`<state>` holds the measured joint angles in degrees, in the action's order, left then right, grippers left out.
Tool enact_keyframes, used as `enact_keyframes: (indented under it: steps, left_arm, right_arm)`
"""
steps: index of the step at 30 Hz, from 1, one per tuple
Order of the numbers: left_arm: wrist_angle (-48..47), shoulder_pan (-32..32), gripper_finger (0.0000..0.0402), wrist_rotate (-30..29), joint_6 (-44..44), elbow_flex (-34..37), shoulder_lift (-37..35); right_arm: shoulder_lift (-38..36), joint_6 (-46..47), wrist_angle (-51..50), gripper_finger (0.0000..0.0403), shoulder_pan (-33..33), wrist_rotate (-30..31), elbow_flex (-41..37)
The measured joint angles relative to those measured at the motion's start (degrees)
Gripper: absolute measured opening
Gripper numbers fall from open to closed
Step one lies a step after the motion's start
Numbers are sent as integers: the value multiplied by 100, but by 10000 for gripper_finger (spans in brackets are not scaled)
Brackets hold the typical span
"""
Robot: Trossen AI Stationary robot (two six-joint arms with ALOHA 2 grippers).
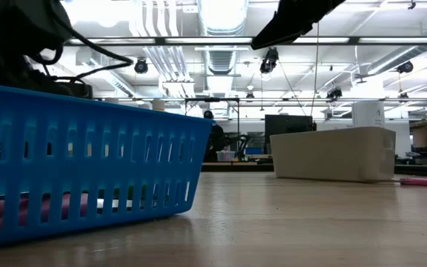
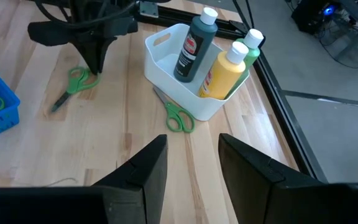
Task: Pick & Place Paint Supplies
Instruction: Put the green scissors into the blue bin
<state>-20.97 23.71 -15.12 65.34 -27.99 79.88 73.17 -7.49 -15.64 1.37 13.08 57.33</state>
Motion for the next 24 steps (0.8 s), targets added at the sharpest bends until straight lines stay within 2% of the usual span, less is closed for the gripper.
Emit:
enact_keyframes:
  steps: [4,14,19,24]
  left_arm:
    - [-32,-142,59,343,97,-13,-5]
    - [-162,-585,61,1191,223,-35,-20]
    - [-290,-741,55,1603,228,-48,-37]
    - [-370,-885,32,1940,266,-48,-50]
  right_arm:
    - [-1,0,0,143,-2,-2,-1]
    - [-1,0,0,143,0,1,-1]
    - [-1,0,0,143,0,0,0]
    - [-1,-1,0,143,-1,1,-1]
